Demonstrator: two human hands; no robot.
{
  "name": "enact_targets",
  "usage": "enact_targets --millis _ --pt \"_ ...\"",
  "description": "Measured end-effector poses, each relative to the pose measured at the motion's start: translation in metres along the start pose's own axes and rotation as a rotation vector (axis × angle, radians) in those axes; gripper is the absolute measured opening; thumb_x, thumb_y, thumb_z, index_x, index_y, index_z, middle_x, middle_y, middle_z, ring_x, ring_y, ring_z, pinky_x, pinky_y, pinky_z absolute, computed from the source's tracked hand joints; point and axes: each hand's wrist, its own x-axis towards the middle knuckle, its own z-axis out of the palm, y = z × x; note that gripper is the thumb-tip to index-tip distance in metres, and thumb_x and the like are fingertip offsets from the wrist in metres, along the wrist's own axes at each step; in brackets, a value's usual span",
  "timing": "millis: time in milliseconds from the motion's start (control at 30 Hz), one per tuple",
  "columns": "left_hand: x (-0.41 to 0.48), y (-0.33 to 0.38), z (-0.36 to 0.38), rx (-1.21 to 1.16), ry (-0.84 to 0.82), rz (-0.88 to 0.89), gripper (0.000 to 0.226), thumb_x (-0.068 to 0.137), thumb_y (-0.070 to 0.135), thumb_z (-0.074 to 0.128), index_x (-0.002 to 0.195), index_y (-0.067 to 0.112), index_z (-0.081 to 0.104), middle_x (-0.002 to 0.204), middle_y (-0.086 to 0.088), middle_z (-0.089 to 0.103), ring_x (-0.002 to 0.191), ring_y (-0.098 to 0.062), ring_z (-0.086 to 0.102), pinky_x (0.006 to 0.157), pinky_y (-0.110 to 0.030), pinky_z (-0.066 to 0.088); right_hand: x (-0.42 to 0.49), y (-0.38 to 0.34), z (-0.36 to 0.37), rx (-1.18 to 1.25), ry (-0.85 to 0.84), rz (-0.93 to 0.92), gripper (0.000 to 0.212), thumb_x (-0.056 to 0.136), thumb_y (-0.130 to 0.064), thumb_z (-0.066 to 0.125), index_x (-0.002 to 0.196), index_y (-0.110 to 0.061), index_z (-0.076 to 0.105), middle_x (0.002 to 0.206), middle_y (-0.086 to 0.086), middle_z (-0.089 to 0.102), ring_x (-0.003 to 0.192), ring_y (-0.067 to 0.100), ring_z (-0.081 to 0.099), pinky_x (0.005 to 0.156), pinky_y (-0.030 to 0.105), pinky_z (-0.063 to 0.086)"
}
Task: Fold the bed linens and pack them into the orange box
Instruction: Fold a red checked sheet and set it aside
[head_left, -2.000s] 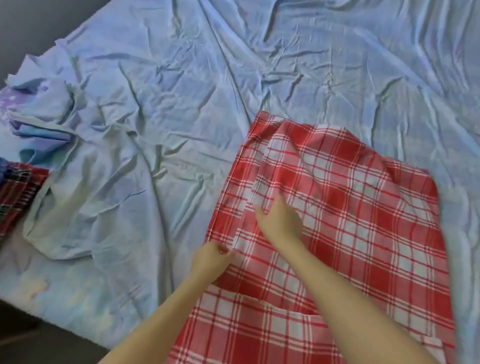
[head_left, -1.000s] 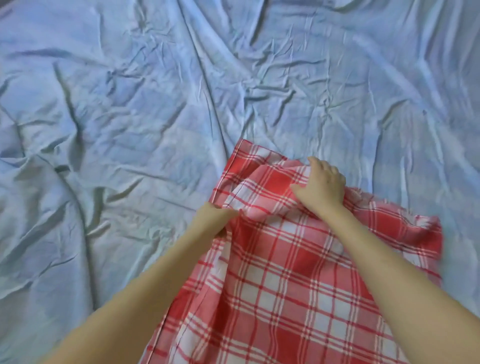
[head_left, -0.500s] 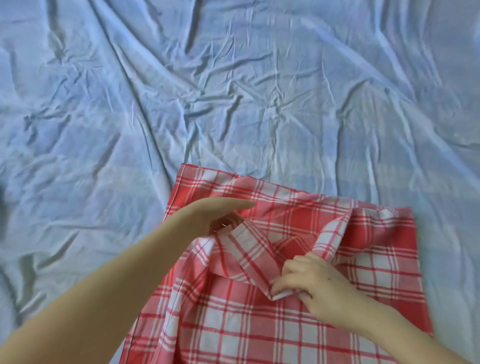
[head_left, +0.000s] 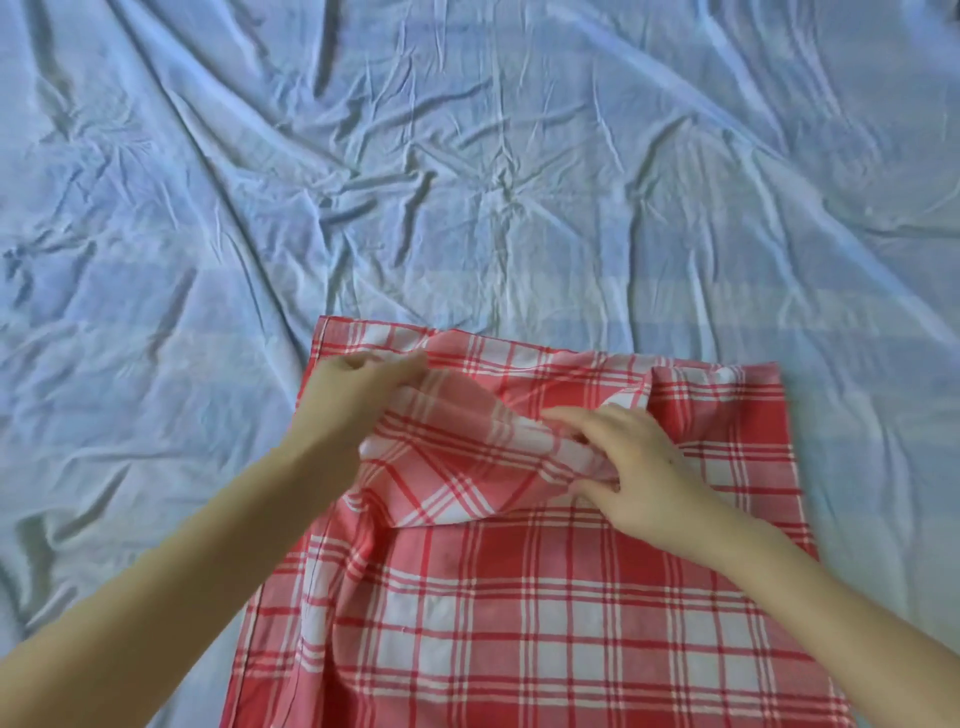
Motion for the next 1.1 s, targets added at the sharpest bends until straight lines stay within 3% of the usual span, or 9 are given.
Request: enact_targets --millis 133,300,467,533,667,800,867,967,1100 --pt "0.007 0.019 -0.025 -0.075 0.138 0.031 0.024 0.083 0.025 0.068 0.064 0.01 0.07 0.046 0.004 0.061 0.036 -0.006 0.053 0.04 -0.013 0.042 0.022 0.035 -0.014 -0.346 -0.047 0.103 0.085 0.06 -0.013 0.074 0.138 -0.026 0.043 0.12 0.0 0.062 0.115 0.023 0.053 0.096 0.035 0.03" --pt "0.023 0.04 -0.054 -0.206 0.085 -0.008 0.018 0.081 0.024 0.069 0.069 0.011 0.073 0.063 0.002 0.068 0.059 -0.01 0.064 0.058 -0.021 0.055 0.043 0.087 -0.029 -0.607 -0.203 0.46 0.056 0.081 -0.012 0.054 0.134 -0.03 0.047 0.13 -0.004 0.055 0.125 0.019 0.043 0.106 0.038 0.024" --pt "0.032 0.046 -0.073 -0.054 0.137 0.153 0.005 0.08 0.019 0.07 0.079 0.014 0.069 0.061 0.006 0.068 0.056 -0.004 0.062 0.058 -0.015 0.052 0.035 0.126 -0.036 -0.765 -0.172 0.57 0.044 0.089 -0.017 0.048 0.132 -0.029 0.046 0.13 -0.001 0.054 0.12 0.023 0.046 0.096 0.038 0.03" --pt "0.037 0.046 -0.078 -0.07 0.171 0.193 0.008 0.079 0.02 0.072 0.081 0.013 0.069 0.064 0.006 0.069 0.06 -0.004 0.063 0.065 -0.016 0.051 0.036 0.133 -0.038 -0.824 -0.161 0.612 0.035 0.093 -0.018 0.044 0.126 -0.026 0.052 0.125 0.001 0.056 0.116 0.024 0.047 0.092 0.037 0.031" --pt "0.044 0.042 -0.086 -0.139 0.073 0.092 0.009 0.086 0.017 0.063 0.089 0.009 0.065 0.059 0.005 0.067 0.054 -0.008 0.06 0.054 -0.017 0.053 0.036 0.143 -0.045 -0.908 -0.157 0.706 0.022 0.095 -0.026 0.045 0.101 -0.025 0.066 0.104 -0.003 0.066 0.105 0.02 0.052 0.088 0.035 0.032" --pt "0.045 0.044 -0.099 -0.114 0.009 0.09 0.04 0.079 0.011 0.064 0.115 -0.005 0.06 0.088 -0.012 0.071 0.071 -0.014 0.068 0.066 -0.02 0.056 0.032 0.146 -0.064 -0.928 -0.053 0.745 0.016 0.089 -0.026 0.057 0.083 -0.019 0.07 0.09 0.002 0.069 0.097 0.023 0.056 0.084 0.035 0.032" --pt "0.03 0.051 -0.104 -0.112 -0.101 0.15 0.05 0.065 0.019 0.074 0.109 -0.002 0.066 0.095 -0.014 0.071 0.081 -0.018 0.07 0.072 -0.023 0.057 0.024 0.146 -0.077 -0.93 0.0 0.711 0.014 0.086 -0.022 0.061 0.078 -0.015 0.071 0.086 0.007 0.069 0.093 0.027 0.056 0.079 0.035 0.03" --pt "0.005 0.064 -0.109 -0.061 -0.254 0.317 0.024 0.068 0.015 0.066 0.09 0.012 0.076 0.089 -0.007 0.074 0.084 -0.018 0.071 0.071 -0.027 0.058 0.013 0.153 -0.093 -0.882 0.07 0.662 0.013 0.082 -0.014 0.063 0.069 -0.016 0.066 0.084 0.011 0.068 0.09 0.031 0.055 0.072 0.035 0.024" --pt "0.021 0.06 -0.116 0.147 0.024 0.388 0.026 0.067 0.008 0.067 0.092 0.011 0.073 0.07 0.007 0.072 0.069 -0.011 0.068 0.067 -0.021 0.057 0.015 0.164 -0.089 -0.93 -0.043 0.696 0.018 0.091 -0.025 0.052 0.08 -0.02 0.065 0.087 0.003 0.068 0.094 0.024 0.056 0.075 0.033 0.025"
